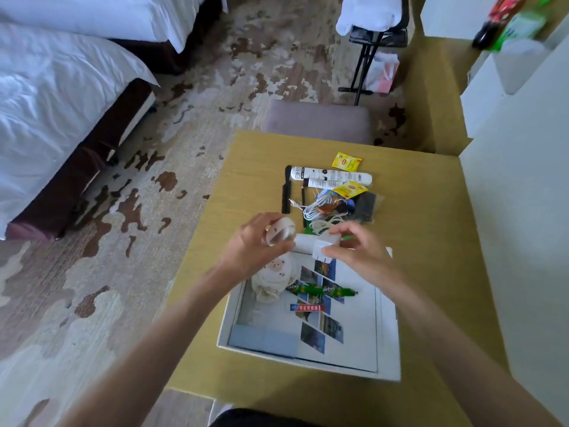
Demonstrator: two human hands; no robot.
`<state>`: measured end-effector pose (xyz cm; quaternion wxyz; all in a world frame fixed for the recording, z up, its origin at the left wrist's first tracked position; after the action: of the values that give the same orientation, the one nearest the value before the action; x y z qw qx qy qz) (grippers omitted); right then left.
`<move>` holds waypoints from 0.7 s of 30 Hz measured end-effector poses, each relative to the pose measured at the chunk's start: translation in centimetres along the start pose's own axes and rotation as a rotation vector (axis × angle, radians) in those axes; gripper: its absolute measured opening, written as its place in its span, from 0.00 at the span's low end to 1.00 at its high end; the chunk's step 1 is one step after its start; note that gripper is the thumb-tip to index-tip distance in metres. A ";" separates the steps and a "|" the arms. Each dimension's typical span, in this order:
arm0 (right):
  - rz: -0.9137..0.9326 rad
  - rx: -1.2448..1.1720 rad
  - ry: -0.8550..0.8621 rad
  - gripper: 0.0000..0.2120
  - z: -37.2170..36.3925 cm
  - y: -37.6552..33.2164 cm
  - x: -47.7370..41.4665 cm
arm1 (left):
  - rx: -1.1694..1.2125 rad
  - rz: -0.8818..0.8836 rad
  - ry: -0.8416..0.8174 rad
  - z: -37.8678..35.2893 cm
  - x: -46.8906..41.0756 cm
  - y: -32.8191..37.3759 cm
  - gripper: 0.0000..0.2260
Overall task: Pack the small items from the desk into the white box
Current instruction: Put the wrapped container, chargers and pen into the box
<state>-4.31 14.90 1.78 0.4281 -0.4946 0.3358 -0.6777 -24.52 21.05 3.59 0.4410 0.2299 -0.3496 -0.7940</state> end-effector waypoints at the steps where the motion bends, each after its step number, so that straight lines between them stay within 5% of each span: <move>1: -0.015 0.023 -0.039 0.15 -0.4 0.6 0.8 | -0.034 0.001 -0.011 -0.5 1.2 0.1 0.23; 10: -0.120 0.460 -0.277 0.19 -5.0 6.1 6.3 | -0.274 -0.138 -0.106 -3.9 7.9 0.3 0.25; 21: -0.326 0.620 -0.209 0.19 -6.8 10.7 7.8 | -0.397 -0.225 -0.286 -6.2 8.9 -0.7 0.24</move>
<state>-9.32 3.68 -6.57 0.4763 -0.4549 -0.0143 -0.7523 -25.20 11.51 -1.48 0.3327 0.0619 -0.2183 -0.9153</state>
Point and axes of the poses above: each hand's wrist, its own x-axis away from the middle knuckle, its own z-axis out of the back of the hand, y = z × x, the point moved 8 cm from there along -x, towards the middle knuckle, and after that the axes turned 7 degrees about -z, right-handed, at the moved point
